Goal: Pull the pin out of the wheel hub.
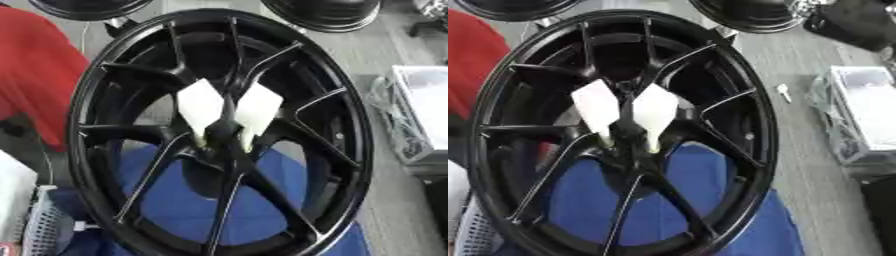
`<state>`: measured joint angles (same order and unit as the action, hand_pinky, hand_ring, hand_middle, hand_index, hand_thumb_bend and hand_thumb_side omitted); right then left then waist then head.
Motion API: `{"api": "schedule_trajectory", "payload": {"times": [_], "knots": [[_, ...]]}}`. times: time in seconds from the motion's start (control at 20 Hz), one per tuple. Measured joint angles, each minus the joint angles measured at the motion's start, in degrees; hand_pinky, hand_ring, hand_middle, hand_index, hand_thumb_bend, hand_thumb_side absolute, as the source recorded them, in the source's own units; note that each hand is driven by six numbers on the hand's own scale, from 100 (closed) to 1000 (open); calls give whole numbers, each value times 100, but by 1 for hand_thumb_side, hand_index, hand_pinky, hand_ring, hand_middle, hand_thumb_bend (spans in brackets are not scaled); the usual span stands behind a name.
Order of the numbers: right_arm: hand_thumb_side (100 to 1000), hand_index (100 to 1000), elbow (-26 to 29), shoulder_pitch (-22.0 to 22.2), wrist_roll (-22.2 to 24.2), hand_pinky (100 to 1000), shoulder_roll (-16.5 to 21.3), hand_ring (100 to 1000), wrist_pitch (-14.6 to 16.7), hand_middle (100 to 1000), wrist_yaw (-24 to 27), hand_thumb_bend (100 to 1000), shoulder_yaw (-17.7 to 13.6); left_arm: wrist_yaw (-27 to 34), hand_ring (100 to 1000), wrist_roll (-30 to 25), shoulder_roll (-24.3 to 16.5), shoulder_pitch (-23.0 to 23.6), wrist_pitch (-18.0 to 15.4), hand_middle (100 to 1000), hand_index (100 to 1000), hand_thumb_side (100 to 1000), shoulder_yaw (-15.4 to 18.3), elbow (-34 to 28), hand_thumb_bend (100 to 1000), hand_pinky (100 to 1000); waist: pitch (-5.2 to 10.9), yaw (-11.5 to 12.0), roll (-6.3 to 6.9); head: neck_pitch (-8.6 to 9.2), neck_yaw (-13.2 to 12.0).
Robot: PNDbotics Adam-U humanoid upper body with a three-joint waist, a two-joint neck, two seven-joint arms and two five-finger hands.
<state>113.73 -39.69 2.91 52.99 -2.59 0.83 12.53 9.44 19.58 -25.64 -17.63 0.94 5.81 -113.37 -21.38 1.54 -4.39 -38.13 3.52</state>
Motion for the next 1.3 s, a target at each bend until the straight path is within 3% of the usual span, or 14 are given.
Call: {"api": "schedule_trajectory", "payload": {"times": [0.35, 0.6, 0.9, 1.3], "knots": [[563, 811, 2, -656, 633, 873, 297, 801, 627, 751, -632, 100, 930, 7, 694, -37, -10, -1, 19, 601, 730, 561, -35, 0, 413, 759, 0, 49, -71, 3, 44], [566, 818, 3, -913, 1085, 875, 316, 809, 1080, 755, -986, 100, 1323, 11, 695, -63, -51, -7, 35, 601, 730, 561, -66, 0, 413, 759, 0, 74, -111, 101, 113], [533, 847, 3, -1120, 1669, 874, 323, 818, 1664, 761, -1140, 100, 1474, 18, 696, -75, -53, -9, 43, 601, 730, 562, -67, 0, 413, 758, 0, 94, -133, 107, 180], [492, 851, 4, -1158, 2462, 870, 323, 824, 2457, 768, -1115, 137, 1326, 38, 696, -105, -53, -41, 35, 601, 730, 563, -71, 0, 411, 758, -3, 135, -143, 125, 193]]}}
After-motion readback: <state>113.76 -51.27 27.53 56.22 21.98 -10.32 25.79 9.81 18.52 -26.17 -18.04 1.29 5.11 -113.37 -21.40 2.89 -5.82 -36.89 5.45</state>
